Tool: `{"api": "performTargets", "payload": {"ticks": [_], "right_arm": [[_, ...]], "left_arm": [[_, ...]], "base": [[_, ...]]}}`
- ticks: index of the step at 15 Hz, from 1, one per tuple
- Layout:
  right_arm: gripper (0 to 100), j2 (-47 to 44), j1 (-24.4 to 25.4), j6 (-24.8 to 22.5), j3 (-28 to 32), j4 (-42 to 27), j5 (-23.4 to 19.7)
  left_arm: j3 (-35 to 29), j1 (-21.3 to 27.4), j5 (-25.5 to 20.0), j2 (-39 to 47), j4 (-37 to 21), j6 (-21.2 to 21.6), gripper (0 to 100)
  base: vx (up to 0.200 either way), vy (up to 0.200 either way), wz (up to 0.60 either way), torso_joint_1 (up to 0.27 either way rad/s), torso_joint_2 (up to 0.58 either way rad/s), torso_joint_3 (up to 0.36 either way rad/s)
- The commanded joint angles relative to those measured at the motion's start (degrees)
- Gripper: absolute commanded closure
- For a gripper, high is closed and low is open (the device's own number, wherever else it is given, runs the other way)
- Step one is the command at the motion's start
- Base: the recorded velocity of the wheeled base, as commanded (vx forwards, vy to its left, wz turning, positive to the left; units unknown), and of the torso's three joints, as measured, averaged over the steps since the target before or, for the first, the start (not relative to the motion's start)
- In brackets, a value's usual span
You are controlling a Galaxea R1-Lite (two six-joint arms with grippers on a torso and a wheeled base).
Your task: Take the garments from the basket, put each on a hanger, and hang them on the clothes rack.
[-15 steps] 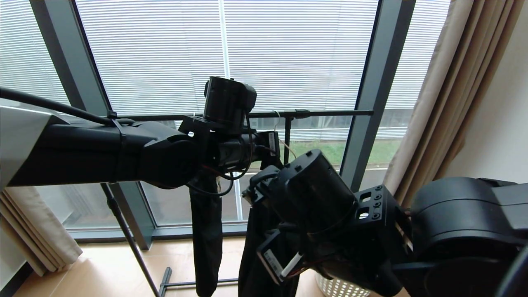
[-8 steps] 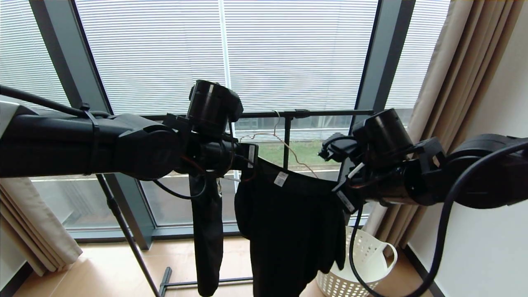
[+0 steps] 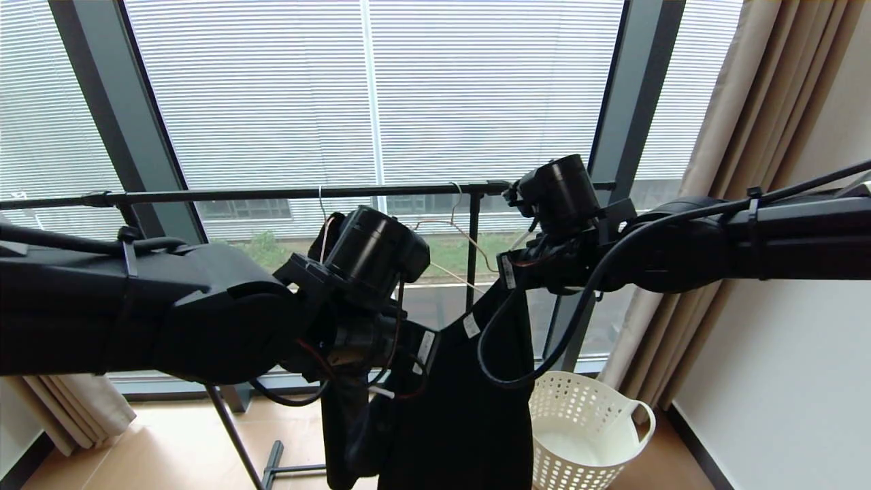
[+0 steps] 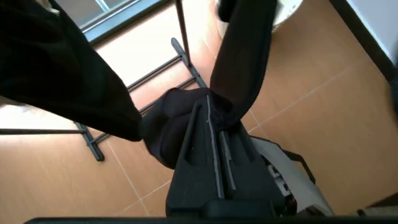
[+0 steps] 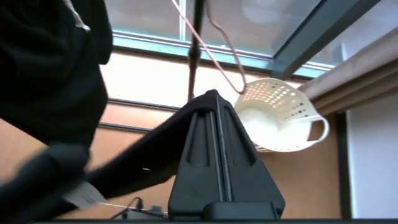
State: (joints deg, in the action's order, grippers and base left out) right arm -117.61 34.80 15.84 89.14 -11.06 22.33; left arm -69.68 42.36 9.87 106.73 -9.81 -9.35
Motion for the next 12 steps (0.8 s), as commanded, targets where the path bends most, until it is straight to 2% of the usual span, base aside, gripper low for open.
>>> {"api": "performTargets", "payload": {"ticks": [1,3,6,9,10,12], "right_arm": [[100,-4.82,2.02,2.71,3.32,-0.02,0.17],[100,-5.78,2.64,5.17,5.26,-0.02,0.25],[100,-5.96,2.64,5.96,5.78,-0.02,0.17],[100,-5.78,2.99,6.14,5.61,-0.02,0.17],[100,-5.61,3.25,6.14,5.43,-0.19,0.25],[100,-5.43,3.25,6.05,5.43,-0.19,0.25]], "left_arm": [[1.48,4.31,-0.29,-0.64,-0.03,-1.9,100],[1.39,7.03,-1.52,-0.91,0.06,-4.1,100],[0.95,10.02,-5.13,-1.61,0.23,-7.96,100],[0.42,10.11,-5.13,-1.26,0.41,-9.02,100],[-0.28,10.11,-5.13,-1.17,0.41,-11.39,100],[-0.02,9.93,-4.95,-1.17,0.41,-11.39,100]], "base": [[0.0,0.0,0.0,0.0,0.0,0.0],[0.0,0.0,0.0,0.0,0.0,0.0],[0.0,0.0,0.0,0.0,0.0,0.0],[0.0,0.0,0.0,0.0,0.0,0.0],[0.0,0.0,0.0,0.0,0.0,0.0],[0.0,0.0,0.0,0.0,0.0,0.0]]}}
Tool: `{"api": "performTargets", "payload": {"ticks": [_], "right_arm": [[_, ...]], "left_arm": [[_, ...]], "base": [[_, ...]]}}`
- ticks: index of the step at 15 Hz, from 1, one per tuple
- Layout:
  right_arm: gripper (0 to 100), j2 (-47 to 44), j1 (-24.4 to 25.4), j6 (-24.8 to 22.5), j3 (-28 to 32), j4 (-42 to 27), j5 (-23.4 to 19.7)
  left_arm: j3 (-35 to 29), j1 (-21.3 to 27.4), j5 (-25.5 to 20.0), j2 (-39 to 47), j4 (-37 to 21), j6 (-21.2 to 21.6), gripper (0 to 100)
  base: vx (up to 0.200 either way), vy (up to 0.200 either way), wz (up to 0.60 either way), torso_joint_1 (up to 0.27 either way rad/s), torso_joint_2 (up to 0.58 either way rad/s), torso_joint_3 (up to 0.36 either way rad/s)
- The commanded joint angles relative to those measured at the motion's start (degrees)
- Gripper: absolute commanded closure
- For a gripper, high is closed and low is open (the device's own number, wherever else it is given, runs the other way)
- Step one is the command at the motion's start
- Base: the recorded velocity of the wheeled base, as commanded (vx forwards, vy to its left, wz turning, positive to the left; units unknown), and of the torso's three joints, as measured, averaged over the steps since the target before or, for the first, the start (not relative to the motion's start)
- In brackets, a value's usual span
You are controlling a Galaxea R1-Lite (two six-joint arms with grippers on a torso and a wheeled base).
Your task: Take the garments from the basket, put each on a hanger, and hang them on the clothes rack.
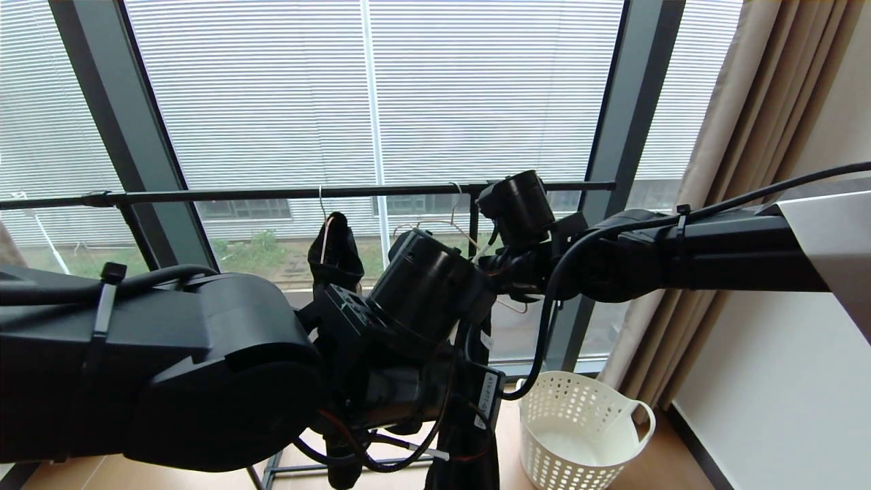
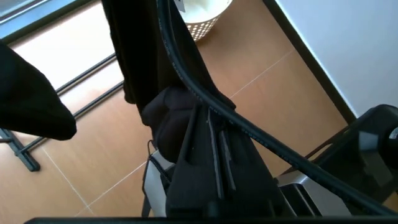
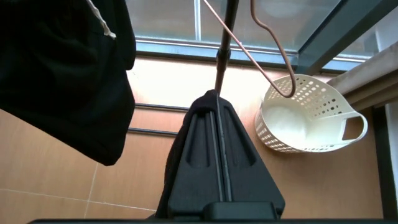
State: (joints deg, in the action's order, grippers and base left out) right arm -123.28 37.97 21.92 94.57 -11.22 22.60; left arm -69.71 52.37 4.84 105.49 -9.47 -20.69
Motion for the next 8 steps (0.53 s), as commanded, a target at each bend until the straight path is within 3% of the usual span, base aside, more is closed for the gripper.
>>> {"api": "performTargets", "payload": {"ticks": [1,4,6,8], "right_arm": [[100,0.41,-0.18,-0.03,0.0,-0.12,0.16],[100,5.86,-5.01,-3.99,-1.32,-2.14,0.25],[100,10.08,-7.39,-9.17,-4.05,-4.43,0.25],[100,15.88,-10.02,-17.79,-9.67,-5.57,0.25]], "left_arm": [[0.01,-0.43,0.35,0.16,-0.02,-0.05,100],[-0.52,-5.17,0.61,1.92,0.16,0.12,100],[-2.28,-7.81,2.1,4.55,0.24,0.21,100],[-6.58,-10.45,4.3,9.04,1.39,0.03,100]], "base": [[0.0,0.0,0.0,0.0,0.0,0.0],[0.0,0.0,0.0,0.0,0.0,0.0],[0.0,0.0,0.0,0.0,0.0,0.0],[0.0,0.0,0.0,0.0,0.0,0.0]]}}
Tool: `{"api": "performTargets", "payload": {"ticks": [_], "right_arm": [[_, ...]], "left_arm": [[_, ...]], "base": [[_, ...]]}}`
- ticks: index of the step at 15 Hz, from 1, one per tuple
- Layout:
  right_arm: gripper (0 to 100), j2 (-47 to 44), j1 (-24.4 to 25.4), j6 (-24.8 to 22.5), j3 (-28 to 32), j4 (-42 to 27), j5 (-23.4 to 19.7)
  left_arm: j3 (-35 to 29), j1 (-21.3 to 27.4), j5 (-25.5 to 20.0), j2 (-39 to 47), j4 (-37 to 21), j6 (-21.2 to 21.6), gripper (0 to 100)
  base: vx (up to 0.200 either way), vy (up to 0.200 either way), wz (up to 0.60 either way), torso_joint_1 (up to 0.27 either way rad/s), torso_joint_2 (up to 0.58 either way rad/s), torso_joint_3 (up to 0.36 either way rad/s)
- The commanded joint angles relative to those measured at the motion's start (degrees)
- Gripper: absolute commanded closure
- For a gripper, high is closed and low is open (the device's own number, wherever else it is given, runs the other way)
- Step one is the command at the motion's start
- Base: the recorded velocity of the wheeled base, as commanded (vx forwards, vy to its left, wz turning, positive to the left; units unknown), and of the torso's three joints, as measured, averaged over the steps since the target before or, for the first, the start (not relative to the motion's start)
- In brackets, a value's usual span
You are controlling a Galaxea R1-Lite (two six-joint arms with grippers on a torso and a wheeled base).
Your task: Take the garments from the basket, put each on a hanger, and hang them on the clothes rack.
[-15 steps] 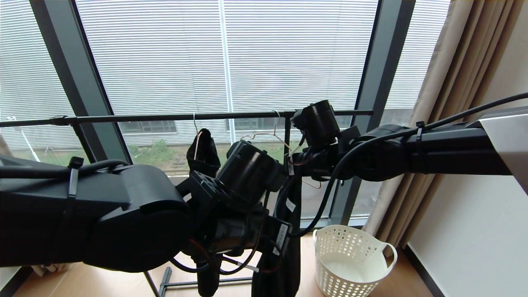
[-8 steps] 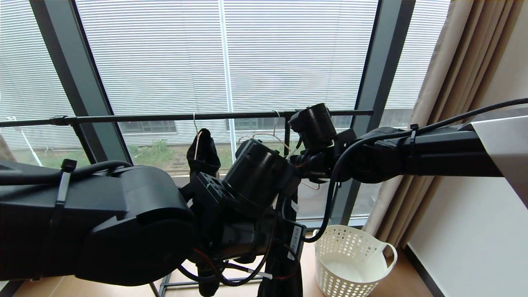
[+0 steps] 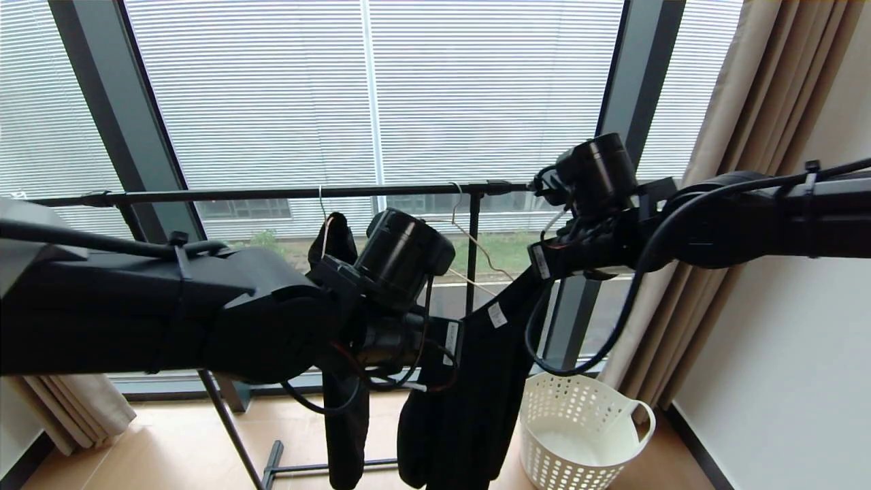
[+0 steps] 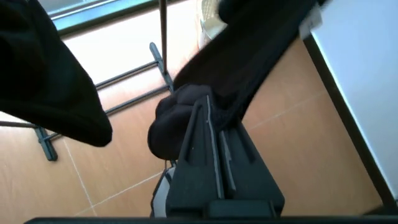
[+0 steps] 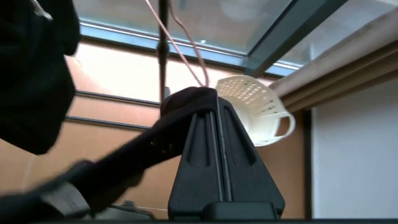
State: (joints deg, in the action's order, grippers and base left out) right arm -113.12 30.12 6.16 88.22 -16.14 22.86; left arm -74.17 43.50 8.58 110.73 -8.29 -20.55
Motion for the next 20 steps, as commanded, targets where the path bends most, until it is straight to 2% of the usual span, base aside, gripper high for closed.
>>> {"api": "performTargets", "payload": {"ticks": [1,2,5,8,9,10,14,16,17,19,20], "right_arm": [[100,8.7,-2.61,-6.77,-7.36,-0.47,-0.01],[100,9.76,-2.61,-8.09,-9.03,-0.21,-0.01],[100,10.2,-2.53,-8.18,-9.3,-0.03,-0.01],[100,10.02,-2.96,-8.27,-8.68,0.06,0.08],[100,10.02,-4.11,-8.35,-8.42,0.06,0.08],[100,9.93,-5.78,-9.14,-8.42,-0.03,0.17],[100,12.22,-13.42,-18.64,-10.53,-0.12,0.35],[100,14.06,-15.45,-22.59,-12.55,-0.03,0.26],[100,14.06,-15.45,-22.59,-12.55,-0.03,0.26],[100,15.38,-15.53,-25.49,-14.92,-0.03,0.17],[100,15.03,-15.53,-25.76,-15.19,0.67,0.17]], "left_arm": [[-5.37,-2.01,0.65,6.52,1.17,-0.1,100],[-7.66,-2.01,0.65,8.1,1.17,-0.01,100],[-13.02,-1.92,0.65,11.62,1.08,-0.01,100],[-13.37,-1.48,0.47,12.32,1.17,0.78,100],[-13.46,-1.48,0.38,12.32,1.17,1.39,0],[-13.72,-1.48,0.12,12.41,1.26,1.48,0],[-16.18,-1.57,0.21,13.73,1.17,1.13,0],[-19.7,-2.1,0.21,16.1,1.17,1.04,0],[-19.7,-2.1,0.21,16.1,1.17,1.04,0],[-24.53,-3.68,0.38,18.91,1.08,0.6,0],[-24.71,-4.21,0.65,19.26,0.99,-1.07,0]], "base": [[0.0,0.0,0.0,0.0,0.0,0.0],[0.0,0.0,0.0,0.0,0.0,0.0],[0.0,0.0,0.0,0.0,0.0,0.0],[0.0,0.0,0.0,0.0,0.0,0.0],[0.0,0.0,0.0,0.0,0.0,0.0],[0.0,0.0,0.0,0.0,0.0,0.0],[0.0,0.0,0.0,0.0,0.0,0.0],[0.0,0.0,0.0,0.0,0.0,0.0],[0.0,0.0,0.0,0.0,0.0,0.0],[0.0,0.0,0.0,0.0,0.0,0.0],[0.0,0.0,0.0,0.0,0.0,0.0]]}}
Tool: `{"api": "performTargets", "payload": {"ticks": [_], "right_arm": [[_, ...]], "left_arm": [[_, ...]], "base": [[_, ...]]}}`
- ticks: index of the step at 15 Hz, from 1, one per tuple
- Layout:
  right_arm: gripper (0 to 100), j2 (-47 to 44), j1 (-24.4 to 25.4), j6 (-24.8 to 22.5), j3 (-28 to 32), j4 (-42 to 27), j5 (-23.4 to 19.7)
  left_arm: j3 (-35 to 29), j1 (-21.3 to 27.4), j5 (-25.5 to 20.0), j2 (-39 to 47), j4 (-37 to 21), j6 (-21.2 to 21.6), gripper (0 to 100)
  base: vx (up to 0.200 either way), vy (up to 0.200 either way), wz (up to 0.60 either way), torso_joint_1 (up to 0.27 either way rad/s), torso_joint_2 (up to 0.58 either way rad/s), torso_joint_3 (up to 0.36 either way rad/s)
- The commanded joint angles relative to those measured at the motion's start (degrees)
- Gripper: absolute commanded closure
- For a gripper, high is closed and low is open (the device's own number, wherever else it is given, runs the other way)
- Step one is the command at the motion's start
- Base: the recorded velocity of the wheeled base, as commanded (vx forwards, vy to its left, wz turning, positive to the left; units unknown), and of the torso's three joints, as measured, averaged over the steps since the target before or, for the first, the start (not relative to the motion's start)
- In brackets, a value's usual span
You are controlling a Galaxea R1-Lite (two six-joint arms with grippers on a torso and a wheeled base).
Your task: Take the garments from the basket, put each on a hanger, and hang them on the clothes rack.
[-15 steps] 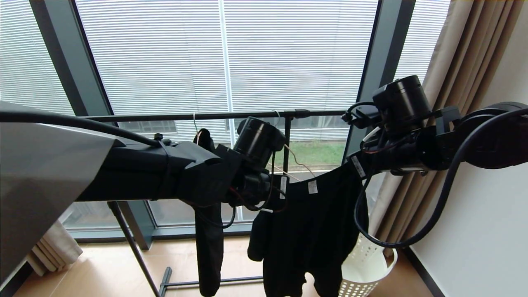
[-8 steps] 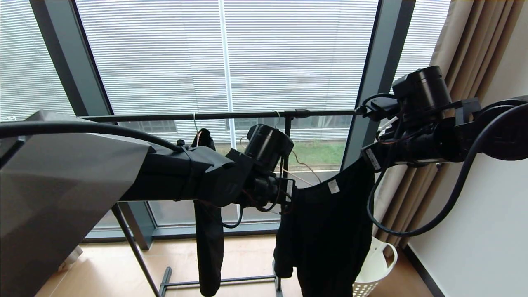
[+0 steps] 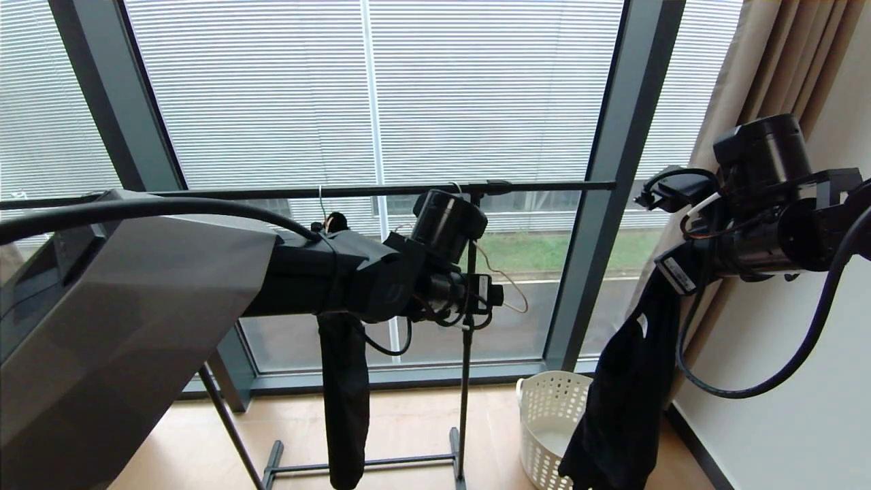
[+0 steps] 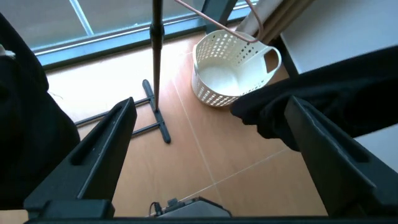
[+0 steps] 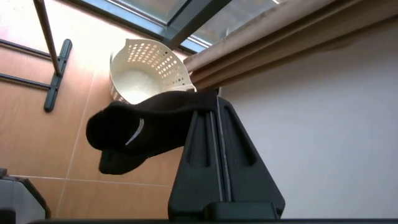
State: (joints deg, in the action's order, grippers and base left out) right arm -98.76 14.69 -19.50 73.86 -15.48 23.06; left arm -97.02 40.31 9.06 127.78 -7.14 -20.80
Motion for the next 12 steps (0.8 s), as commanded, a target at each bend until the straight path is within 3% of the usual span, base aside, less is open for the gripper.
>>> {"api": "performTargets", "payload": {"ticks": [1,9,12], "right_arm": [[100,0.32,-0.1,-0.18,-1.27,1.24,0.05],[100,-1.18,0.08,-0.27,-2.58,4.32,0.23],[100,-1.26,0.34,-0.27,-2.67,4.32,0.31]], "left_arm": [[-1.59,-1.12,0.35,2.21,-0.15,-2.14,0],[-0.8,-3.31,3.16,3.09,0.02,-2.49,0],[-0.71,-3.31,3.6,3.09,0.02,-2.49,0]], "base": [[0.0,0.0,0.0,0.0,0.0,0.0],[0.0,0.0,0.0,0.0,0.0,0.0],[0.0,-0.2,0.0,0.005,0.0,0.004]]}}
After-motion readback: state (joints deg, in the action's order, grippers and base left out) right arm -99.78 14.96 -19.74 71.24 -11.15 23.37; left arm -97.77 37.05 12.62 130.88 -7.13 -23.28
